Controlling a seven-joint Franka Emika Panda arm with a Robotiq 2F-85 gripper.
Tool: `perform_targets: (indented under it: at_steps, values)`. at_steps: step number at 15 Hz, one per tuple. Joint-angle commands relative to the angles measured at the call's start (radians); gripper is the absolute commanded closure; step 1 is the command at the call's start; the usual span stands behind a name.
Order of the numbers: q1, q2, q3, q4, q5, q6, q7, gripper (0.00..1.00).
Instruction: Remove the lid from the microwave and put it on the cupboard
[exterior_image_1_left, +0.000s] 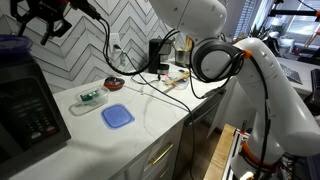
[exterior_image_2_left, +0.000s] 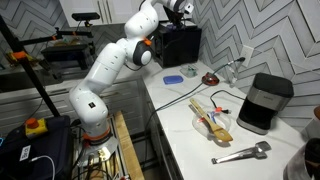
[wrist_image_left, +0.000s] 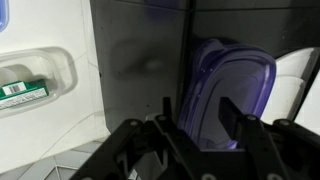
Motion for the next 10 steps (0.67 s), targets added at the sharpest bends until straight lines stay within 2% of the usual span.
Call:
perform_targets:
  at_steps: [1,2,3,5,10]
  values:
    - [0.006,0.019,0.014,0.013,-0.007,0.027,0.003,0.75]
    - [0.007,0.020,0.015,0.013,-0.007,0.031,0.003,0.82]
    - [0.006,0.021,0.015,0.012,-0.007,0.032,0.005,0.83]
    - [0.004,0.023,0.017,0.010,-0.004,0.027,0.008,1.00]
    - [0.000,0.026,0.018,0.011,-0.002,0.022,0.010,1.00]
